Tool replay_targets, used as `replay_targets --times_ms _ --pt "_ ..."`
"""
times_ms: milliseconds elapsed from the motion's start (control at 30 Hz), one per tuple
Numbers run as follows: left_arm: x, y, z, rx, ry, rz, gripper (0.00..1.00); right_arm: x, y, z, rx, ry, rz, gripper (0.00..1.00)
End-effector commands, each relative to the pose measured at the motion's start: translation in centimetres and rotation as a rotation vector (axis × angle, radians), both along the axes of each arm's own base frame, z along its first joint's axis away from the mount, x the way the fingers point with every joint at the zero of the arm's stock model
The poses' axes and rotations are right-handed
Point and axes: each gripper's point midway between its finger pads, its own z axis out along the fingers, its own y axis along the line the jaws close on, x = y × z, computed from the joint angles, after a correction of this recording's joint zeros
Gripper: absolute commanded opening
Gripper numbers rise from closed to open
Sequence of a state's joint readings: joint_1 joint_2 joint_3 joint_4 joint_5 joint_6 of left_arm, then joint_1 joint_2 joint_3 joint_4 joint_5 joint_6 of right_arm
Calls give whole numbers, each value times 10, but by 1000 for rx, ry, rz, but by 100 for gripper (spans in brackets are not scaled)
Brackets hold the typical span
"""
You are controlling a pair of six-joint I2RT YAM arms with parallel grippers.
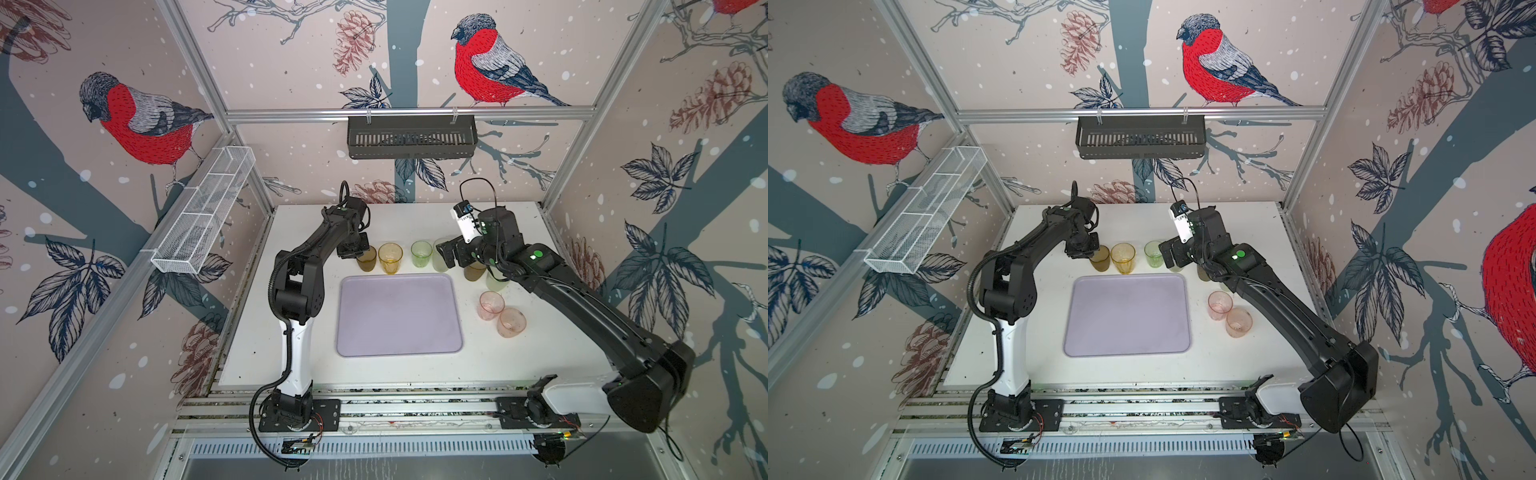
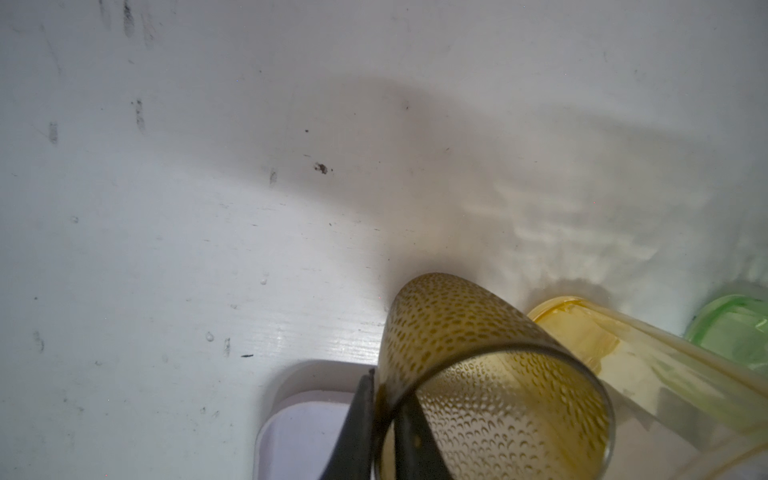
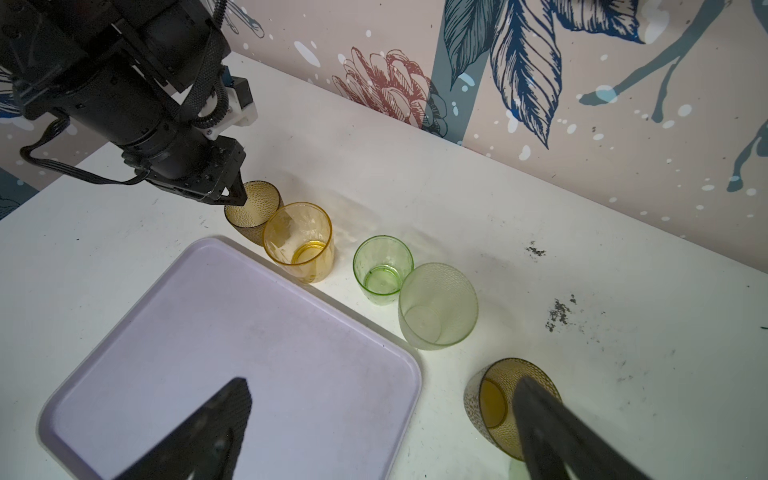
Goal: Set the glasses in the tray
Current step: 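Lower the left gripper around the dark amber textured glass and close it, then move the dark amber glass onto the tray corner and release it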
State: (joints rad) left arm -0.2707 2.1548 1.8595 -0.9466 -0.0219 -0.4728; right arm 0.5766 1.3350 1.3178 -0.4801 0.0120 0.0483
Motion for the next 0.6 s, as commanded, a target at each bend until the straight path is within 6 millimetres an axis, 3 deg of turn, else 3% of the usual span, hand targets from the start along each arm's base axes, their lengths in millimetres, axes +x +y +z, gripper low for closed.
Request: replay_targets --times_ms 0,300,567 --pt "-1 4 3 14 3 17 10 5 -3 13 22 -45 -12 100" --pt "-3 7 9 32 -3 20 0 6 -7 18 38 -53 -20 100" --pt "-19 22 31 109 -21 20 0 7 -4 18 44 -51 -10 99"
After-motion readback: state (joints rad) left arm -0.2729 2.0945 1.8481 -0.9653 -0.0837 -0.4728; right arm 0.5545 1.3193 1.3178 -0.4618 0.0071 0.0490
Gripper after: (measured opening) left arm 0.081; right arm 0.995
